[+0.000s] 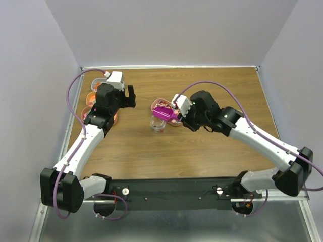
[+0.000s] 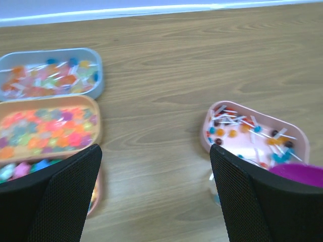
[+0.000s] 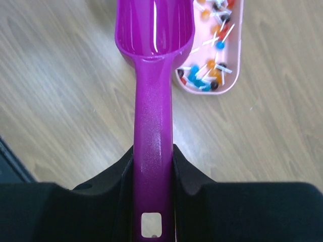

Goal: Pack the candies
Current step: Place the fake candies in the packing bottle, then adjust the spatula.

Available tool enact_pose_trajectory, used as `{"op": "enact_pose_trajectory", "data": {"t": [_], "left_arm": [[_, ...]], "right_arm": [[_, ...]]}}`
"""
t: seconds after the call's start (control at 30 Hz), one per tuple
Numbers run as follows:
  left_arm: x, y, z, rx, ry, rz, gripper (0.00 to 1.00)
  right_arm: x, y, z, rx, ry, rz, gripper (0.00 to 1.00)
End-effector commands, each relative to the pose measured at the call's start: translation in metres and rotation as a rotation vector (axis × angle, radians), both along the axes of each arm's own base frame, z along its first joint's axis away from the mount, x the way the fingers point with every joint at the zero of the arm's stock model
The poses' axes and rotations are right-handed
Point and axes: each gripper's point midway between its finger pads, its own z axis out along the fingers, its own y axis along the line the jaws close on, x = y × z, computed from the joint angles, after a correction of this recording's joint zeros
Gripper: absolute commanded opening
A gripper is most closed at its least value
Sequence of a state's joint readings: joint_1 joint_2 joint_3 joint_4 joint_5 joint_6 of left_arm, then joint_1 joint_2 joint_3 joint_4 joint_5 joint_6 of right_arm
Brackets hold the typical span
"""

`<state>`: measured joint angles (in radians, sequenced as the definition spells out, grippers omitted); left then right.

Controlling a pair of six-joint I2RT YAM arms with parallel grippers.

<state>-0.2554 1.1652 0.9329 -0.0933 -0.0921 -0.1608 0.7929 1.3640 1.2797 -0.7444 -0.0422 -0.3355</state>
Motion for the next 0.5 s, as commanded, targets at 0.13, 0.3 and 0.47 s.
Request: {"op": "enact_pose_trajectory", "data": {"t": [0.13,0.3,0.47], "left_arm": [[-0.024,-0.082,0.008,-0.223,0.003,-0.443,0.93],[-0.026,-0.093,-0.007,-0.282,0.071,-0.474,0.9],[-0.029,-0.102,-0.03,-0.301,0.152,-0.503,0.9]], "right_arm": [[0.016,0.03,0.02,0.243,-0.175,0.008,0.01],[0.017,0.034,0.021,0.295,-0.2,0.005,0.01],[0.017,0.035,0.019,0.319,-0.204,0.003,0.01]]}}
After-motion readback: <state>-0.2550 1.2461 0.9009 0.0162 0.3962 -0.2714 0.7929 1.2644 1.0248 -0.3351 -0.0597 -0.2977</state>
